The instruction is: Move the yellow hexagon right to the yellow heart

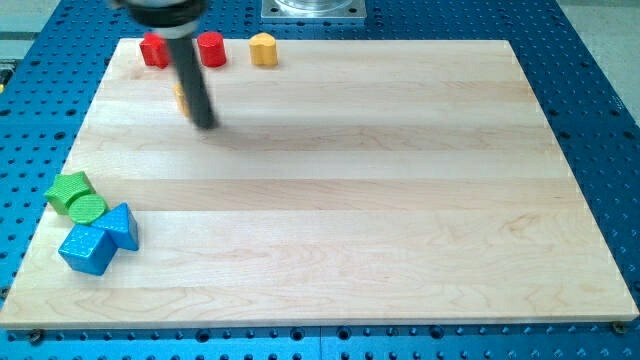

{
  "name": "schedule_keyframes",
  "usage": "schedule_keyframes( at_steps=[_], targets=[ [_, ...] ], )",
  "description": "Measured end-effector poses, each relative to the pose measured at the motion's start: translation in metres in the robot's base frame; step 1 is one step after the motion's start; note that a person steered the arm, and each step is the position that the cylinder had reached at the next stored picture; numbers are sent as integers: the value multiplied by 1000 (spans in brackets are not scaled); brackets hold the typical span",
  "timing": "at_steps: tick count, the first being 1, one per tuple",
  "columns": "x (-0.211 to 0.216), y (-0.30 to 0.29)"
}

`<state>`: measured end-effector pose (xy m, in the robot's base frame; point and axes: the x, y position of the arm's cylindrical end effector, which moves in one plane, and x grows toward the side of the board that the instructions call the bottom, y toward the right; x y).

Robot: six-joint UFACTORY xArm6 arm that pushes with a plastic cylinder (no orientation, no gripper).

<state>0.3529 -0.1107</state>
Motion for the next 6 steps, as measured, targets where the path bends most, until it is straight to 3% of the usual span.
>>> schedule_keyframes(
  at_steps=[1, 2, 3, 4, 6],
  targets=[
    [28, -27],
    [22, -134],
    [-16, -103],
    [-16, 8],
    [-34, 3]
  ],
)
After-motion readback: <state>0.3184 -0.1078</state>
